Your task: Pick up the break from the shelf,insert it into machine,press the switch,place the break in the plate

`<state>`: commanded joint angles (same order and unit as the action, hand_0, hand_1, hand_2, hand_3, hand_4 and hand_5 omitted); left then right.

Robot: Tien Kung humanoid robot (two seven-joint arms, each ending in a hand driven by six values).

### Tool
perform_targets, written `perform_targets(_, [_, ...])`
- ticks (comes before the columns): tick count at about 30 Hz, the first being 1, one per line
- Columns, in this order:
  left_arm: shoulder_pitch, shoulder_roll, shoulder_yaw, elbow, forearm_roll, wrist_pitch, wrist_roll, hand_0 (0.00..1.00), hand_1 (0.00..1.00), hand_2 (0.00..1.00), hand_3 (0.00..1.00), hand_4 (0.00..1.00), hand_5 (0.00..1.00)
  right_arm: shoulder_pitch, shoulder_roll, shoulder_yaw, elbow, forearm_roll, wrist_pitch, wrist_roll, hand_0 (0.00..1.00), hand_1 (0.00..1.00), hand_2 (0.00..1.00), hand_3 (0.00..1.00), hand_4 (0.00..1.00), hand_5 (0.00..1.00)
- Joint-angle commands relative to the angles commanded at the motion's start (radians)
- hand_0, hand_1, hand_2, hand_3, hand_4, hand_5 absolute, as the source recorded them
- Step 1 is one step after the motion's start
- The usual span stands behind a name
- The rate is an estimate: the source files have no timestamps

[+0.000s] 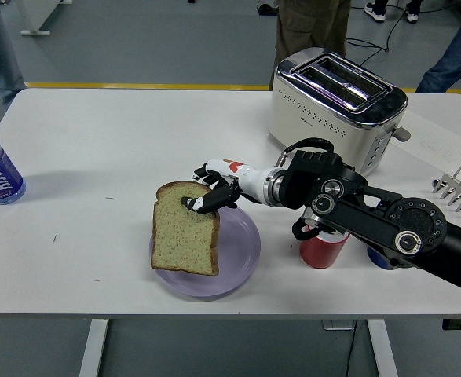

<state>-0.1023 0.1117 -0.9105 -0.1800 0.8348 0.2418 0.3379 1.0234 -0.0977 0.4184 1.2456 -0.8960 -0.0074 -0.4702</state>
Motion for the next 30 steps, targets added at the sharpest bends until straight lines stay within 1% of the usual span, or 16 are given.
perform_targets(30, [-0.01,-0.001,0.013,0.0,-0.021,0.003,-0.004,0.637,0.479,0.451,0.552,0.346,0.827,-0.007,0.038,-0.012,-0.064,0.014,-0.001,0.008,0.002,0.002,0.291,0.384,0.428,0.078])
